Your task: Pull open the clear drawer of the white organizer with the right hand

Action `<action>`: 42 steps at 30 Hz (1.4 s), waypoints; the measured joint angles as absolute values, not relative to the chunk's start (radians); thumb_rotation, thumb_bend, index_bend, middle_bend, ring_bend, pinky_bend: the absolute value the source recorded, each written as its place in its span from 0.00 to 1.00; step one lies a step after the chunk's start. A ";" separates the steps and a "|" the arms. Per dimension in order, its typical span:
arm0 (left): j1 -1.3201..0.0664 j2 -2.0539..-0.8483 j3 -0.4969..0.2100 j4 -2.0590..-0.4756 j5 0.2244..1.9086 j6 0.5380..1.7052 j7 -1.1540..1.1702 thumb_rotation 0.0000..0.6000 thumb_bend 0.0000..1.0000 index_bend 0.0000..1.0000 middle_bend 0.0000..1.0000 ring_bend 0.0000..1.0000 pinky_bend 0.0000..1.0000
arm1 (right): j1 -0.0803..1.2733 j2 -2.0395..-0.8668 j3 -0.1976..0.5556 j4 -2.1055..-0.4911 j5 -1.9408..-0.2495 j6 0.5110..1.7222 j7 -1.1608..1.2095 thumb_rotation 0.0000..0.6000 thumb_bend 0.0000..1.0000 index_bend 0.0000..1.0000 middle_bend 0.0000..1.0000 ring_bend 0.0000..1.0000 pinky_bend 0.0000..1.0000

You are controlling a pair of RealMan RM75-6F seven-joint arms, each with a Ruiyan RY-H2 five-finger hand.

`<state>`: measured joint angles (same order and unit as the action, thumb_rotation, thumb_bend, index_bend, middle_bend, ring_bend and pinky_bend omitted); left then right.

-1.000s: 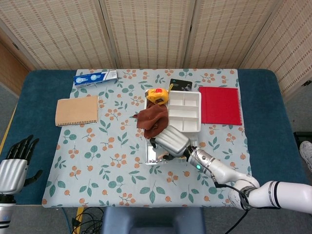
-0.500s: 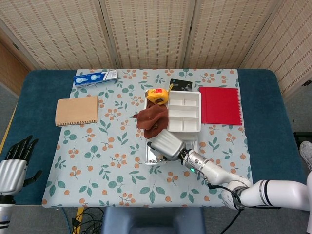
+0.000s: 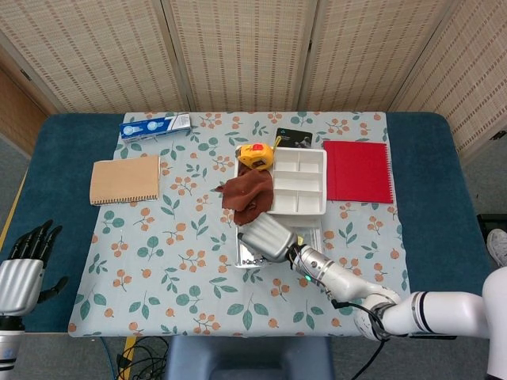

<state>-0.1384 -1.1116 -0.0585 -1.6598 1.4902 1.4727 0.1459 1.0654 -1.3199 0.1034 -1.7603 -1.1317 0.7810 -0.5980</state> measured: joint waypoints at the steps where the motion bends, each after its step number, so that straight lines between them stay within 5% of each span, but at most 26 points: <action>1: -0.138 -1.111 -0.058 -1.660 1.491 1.473 0.145 1.00 0.20 0.07 0.04 0.07 0.11 | 1.066 -1.321 0.102 -1.759 -1.132 0.782 -0.599 1.00 0.21 0.44 0.90 1.00 1.00; 5: -0.139 -1.112 -0.058 -1.658 1.491 1.471 0.142 1.00 0.20 0.07 0.04 0.07 0.11 | 1.063 -1.326 0.100 -1.753 -1.140 0.796 -0.602 1.00 0.28 0.44 0.90 1.00 1.00; 31: -0.142 -1.114 -0.058 -1.651 1.490 1.464 0.128 1.00 0.20 0.07 0.04 0.07 0.11 | 1.070 -1.341 0.077 -1.730 -1.109 0.800 -0.635 1.00 0.34 0.44 0.90 1.00 1.00; 42: -0.143 -1.114 -0.057 -1.650 1.490 1.462 0.128 1.00 0.20 0.07 0.04 0.07 0.11 | 1.067 -1.347 0.077 -1.722 -1.124 0.804 -0.615 1.00 0.48 0.51 0.91 1.00 1.00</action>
